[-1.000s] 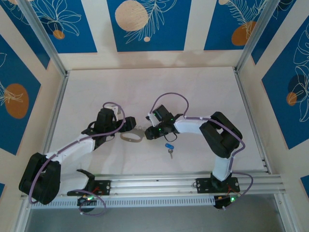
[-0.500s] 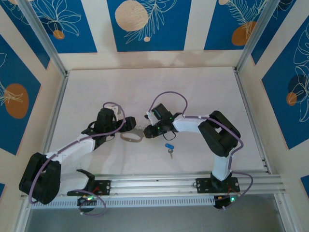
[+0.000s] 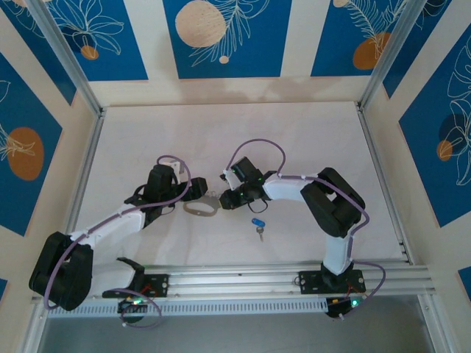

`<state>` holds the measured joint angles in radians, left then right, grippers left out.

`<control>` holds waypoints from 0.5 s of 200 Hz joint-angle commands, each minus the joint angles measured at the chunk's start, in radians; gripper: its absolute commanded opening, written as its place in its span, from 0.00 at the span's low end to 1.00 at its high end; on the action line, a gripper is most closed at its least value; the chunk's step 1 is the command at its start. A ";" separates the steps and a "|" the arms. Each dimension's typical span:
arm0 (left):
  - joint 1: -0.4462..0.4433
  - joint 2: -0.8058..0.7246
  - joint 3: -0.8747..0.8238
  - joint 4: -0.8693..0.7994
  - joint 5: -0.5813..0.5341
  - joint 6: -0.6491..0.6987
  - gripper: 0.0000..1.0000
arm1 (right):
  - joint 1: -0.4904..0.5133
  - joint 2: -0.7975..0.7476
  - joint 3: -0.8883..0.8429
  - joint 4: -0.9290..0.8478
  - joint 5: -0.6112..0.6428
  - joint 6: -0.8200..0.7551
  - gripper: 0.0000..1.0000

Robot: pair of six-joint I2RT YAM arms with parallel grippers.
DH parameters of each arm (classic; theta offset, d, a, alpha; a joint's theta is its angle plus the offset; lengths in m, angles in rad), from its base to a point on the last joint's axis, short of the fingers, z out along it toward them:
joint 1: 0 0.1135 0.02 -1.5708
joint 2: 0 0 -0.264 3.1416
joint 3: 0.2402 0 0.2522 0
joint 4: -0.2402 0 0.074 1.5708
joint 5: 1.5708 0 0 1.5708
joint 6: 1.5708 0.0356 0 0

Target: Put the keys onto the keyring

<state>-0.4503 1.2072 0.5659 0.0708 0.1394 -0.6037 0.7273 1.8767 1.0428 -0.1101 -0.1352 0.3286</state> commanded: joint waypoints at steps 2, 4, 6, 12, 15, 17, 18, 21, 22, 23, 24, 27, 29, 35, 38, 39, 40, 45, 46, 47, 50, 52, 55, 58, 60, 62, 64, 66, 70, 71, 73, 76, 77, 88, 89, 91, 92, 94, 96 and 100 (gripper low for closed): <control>-0.007 0.003 0.019 0.024 0.015 -0.007 0.90 | -0.006 0.024 0.025 0.007 -0.026 -0.004 0.26; -0.007 0.004 0.019 0.024 0.015 -0.007 0.90 | -0.007 0.024 0.024 0.006 -0.027 -0.004 0.26; -0.007 0.003 0.019 0.024 0.015 -0.008 0.90 | -0.007 0.024 0.024 0.006 -0.027 -0.004 0.26; -0.007 0.002 0.017 0.024 0.015 -0.008 0.90 | -0.007 0.025 0.023 0.008 -0.029 -0.003 0.25; -0.007 0.001 0.017 0.024 0.015 -0.008 0.90 | -0.006 0.025 0.022 0.010 -0.029 -0.004 0.25; -0.007 0.001 0.017 0.024 0.015 -0.008 0.90 | -0.006 0.024 0.022 0.011 -0.030 -0.003 0.25; -0.007 0.000 0.017 0.024 0.016 -0.008 0.90 | -0.006 0.026 0.022 0.011 -0.030 -0.003 0.25; -0.007 0.001 0.018 0.024 0.016 -0.009 0.90 | -0.006 0.027 0.022 0.011 -0.030 -0.003 0.25; -0.007 0.001 0.017 0.024 0.015 -0.009 0.90 | -0.006 0.027 0.022 0.012 -0.030 -0.003 0.25; -0.007 0.001 0.017 0.024 0.015 -0.009 0.90 | -0.006 0.027 0.021 0.012 -0.030 -0.003 0.24; -0.007 0.001 0.017 0.024 0.015 -0.008 0.90 | -0.006 0.027 0.021 0.012 -0.031 -0.003 0.24; -0.007 0.001 0.017 0.024 0.015 -0.008 0.90 | -0.006 0.027 0.020 0.014 -0.032 -0.002 0.23; -0.006 0.002 0.017 0.024 0.015 -0.008 0.90 | -0.006 0.027 0.021 0.014 -0.032 -0.001 0.23; -0.007 0.001 0.016 0.024 0.013 -0.008 0.90 | -0.006 0.027 0.020 0.016 -0.034 -0.001 0.21; -0.007 0.000 0.015 0.024 0.014 -0.008 0.90 | -0.006 0.027 0.019 0.016 -0.034 -0.002 0.20; -0.007 0.001 0.015 0.024 0.014 -0.007 0.90 | -0.006 0.026 0.020 0.016 -0.034 -0.002 0.20; -0.007 0.000 0.015 0.024 0.014 -0.007 0.90 | -0.006 0.027 0.019 0.017 -0.034 -0.002 0.20; -0.007 0.001 0.016 0.025 0.014 -0.007 0.90 | -0.006 0.027 0.019 0.016 -0.036 -0.002 0.18; -0.007 0.000 0.015 0.026 0.014 -0.008 0.90 | -0.006 0.027 0.019 0.016 -0.035 -0.002 0.18; -0.007 0.001 0.015 0.026 0.014 -0.008 0.90 | -0.006 0.027 0.020 0.017 -0.036 -0.002 0.18; -0.006 0.001 0.015 0.026 0.014 -0.008 0.90 | -0.006 0.026 0.020 0.017 -0.037 -0.002 0.17; -0.007 0.001 0.015 0.026 0.013 -0.008 0.90 | -0.008 0.025 0.020 0.016 -0.037 -0.001 0.17; -0.007 0.001 0.016 0.027 0.014 -0.009 0.90 | -0.008 0.025 0.021 0.016 -0.036 -0.001 0.16; -0.007 0.001 0.015 0.027 0.013 -0.009 0.90 | -0.008 0.025 0.020 0.014 -0.039 -0.001 0.16; -0.007 0.001 0.015 0.027 0.013 -0.008 0.90 | -0.008 0.024 0.021 0.014 -0.039 -0.002 0.16; -0.007 0.001 0.016 0.027 0.014 -0.008 0.90 | -0.009 0.024 0.022 0.014 -0.039 -0.002 0.15; -0.007 0.001 0.016 0.027 0.014 -0.008 0.90 | -0.009 0.024 0.022 0.014 -0.039 -0.002 0.15; -0.007 0.001 0.016 0.027 0.013 -0.008 0.90 | -0.009 0.022 0.022 0.013 -0.039 -0.001 0.15; -0.007 0.002 0.015 0.027 0.014 -0.008 0.90 | -0.009 0.021 0.020 0.012 -0.038 -0.002 0.15; -0.007 0.002 0.016 0.027 0.014 -0.008 0.90 | -0.009 0.021 0.021 0.012 -0.039 -0.002 0.15; -0.007 0.002 0.016 0.027 0.014 -0.008 0.90 | -0.009 0.020 0.021 0.013 -0.039 -0.001 0.15; -0.007 0.002 0.015 0.028 0.014 -0.009 0.90 | -0.011 0.018 0.020 0.013 -0.037 -0.002 0.15; -0.006 0.002 0.015 0.029 0.013 -0.009 0.90 | -0.011 0.018 0.020 0.012 -0.038 -0.002 0.15; -0.007 0.002 0.014 0.029 0.013 -0.008 0.90 | -0.015 0.012 0.019 0.009 -0.035 -0.002 0.15; -0.006 0.002 0.014 0.029 0.014 -0.008 0.90 | -0.015 0.012 0.019 0.008 -0.035 -0.003 0.16; -0.006 0.002 0.014 0.029 0.013 -0.008 0.90 | -0.016 0.011 0.019 0.009 -0.035 -0.002 0.16; -0.006 0.002 0.014 0.029 0.013 -0.008 0.90 | -0.016 0.011 0.019 0.009 -0.035 -0.002 0.16; -0.006 0.002 0.014 0.029 0.012 -0.008 0.90 | -0.018 0.010 0.018 0.008 -0.035 -0.002 0.16; -0.007 0.001 0.014 0.029 0.013 -0.009 0.90 | -0.019 0.009 0.018 0.008 -0.034 -0.003 0.16; -0.006 0.001 0.013 0.030 0.012 -0.008 0.90 | -0.021 0.007 0.016 0.007 -0.034 -0.003 0.17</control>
<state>-0.4503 1.2072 0.5659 0.0738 0.1390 -0.6041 0.7197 1.8896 1.0454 -0.0975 -0.1459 0.3290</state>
